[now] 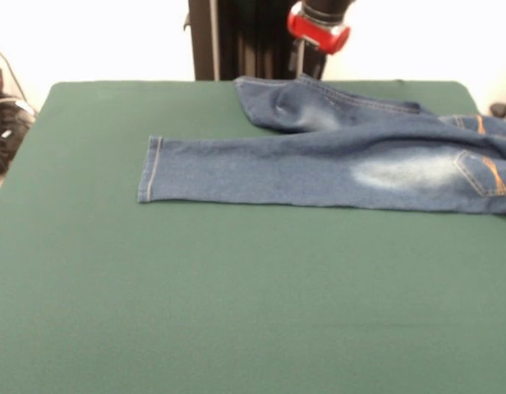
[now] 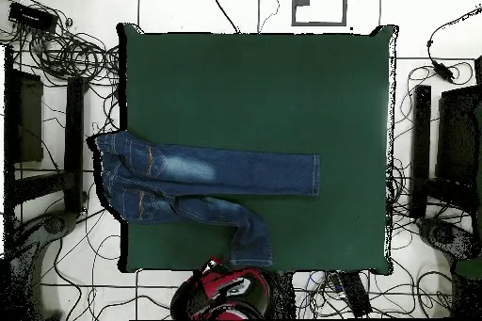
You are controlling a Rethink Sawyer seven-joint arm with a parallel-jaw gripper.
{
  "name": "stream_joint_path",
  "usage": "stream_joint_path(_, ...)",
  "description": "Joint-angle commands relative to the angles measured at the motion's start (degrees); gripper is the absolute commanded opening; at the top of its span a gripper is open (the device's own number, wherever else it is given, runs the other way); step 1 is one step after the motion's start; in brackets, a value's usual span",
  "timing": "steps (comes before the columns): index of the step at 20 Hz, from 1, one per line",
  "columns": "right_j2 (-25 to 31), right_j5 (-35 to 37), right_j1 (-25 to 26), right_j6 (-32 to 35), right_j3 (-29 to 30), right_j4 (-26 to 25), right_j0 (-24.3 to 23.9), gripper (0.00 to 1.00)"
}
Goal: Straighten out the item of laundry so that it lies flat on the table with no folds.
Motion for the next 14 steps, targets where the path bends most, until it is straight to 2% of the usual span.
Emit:
stream_joint_path(1, -4.9, -9.6, 6.0, 6.3, -11.5, 10.1, 7.0, 1.0)
stream_joint_path(4, -8.5, -12.5, 8.3, 6.2, -12.5, 14.0, 10.3, 1.0)
stream_joint_path(10, -7.1, -13.1, 7.0, 3.5, -12.5, 13.4, 7.4, 1.0)
stream_joint_path(14, -7.9, -15.5, 7.8, 3.8, -12.9, 15.1, 8.0, 1.0)
